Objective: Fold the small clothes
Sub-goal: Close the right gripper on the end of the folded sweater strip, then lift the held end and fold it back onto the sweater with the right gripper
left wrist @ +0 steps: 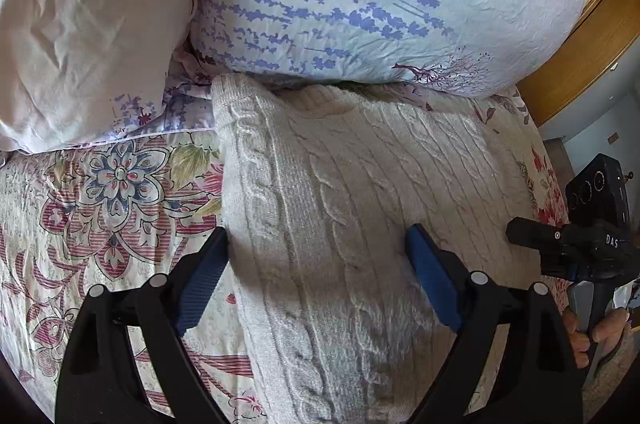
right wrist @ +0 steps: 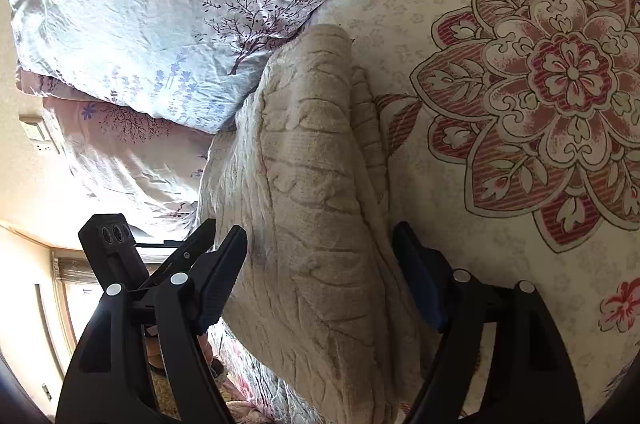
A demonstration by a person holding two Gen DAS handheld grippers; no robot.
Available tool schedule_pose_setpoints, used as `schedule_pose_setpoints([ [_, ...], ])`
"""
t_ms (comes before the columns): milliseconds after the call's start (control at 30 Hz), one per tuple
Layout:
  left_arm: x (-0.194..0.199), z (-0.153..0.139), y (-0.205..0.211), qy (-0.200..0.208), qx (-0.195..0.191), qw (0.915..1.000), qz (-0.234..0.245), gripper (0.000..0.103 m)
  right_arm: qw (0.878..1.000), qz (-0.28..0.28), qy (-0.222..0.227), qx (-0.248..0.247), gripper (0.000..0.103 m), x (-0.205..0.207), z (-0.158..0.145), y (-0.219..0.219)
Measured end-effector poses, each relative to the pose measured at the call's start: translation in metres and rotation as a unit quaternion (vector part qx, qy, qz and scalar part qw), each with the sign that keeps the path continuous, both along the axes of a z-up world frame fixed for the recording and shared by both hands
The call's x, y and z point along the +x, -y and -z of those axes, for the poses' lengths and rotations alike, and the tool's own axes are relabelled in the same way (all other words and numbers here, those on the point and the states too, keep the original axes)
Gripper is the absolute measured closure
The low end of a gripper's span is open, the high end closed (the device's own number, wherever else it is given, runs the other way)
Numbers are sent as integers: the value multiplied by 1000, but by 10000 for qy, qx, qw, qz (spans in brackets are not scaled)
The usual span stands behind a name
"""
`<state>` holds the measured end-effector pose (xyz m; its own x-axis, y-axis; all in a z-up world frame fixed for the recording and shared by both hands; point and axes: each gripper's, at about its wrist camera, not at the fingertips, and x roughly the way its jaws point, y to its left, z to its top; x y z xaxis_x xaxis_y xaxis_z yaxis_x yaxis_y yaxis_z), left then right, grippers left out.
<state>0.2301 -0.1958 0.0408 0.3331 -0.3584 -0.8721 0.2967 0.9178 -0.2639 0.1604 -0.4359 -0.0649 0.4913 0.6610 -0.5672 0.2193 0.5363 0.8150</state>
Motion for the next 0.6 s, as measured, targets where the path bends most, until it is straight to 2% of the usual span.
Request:
schedule_pose_setpoints([
  [133, -1, 1, -3, -22, -27, 10000, -19, 14, 9997, 19, 75, 210, 26, -2, 4, 4],
  [267, 0, 4, -6, -96, -154, 9998, -54, 14, 9996, -92, 188, 173, 26, -2, 3, 2],
  [300, 0, 5, -9, -150, -259, 9995, -78, 18, 9995, -118, 232, 159, 26, -2, 3, 1],
  [367, 0, 5, -18, -229, -462, 9985, -177, 22, 9992, -195, 130, 330, 46, -1, 12, -4],
  [467, 0, 5, -29, -277, -720, 9965, -325, 36, 9981, -154, 264, 541, 55, -2, 16, -15],
  [533, 1, 4, -39, -341, -924, 9943, -402, 46, 9970, -103, 336, 692, 57, -4, 17, -18],
  [600, 2, 4, -46, -402, -1119, 9919, -458, 52, 9958, -75, 396, 827, 59, -7, 18, -20],
])
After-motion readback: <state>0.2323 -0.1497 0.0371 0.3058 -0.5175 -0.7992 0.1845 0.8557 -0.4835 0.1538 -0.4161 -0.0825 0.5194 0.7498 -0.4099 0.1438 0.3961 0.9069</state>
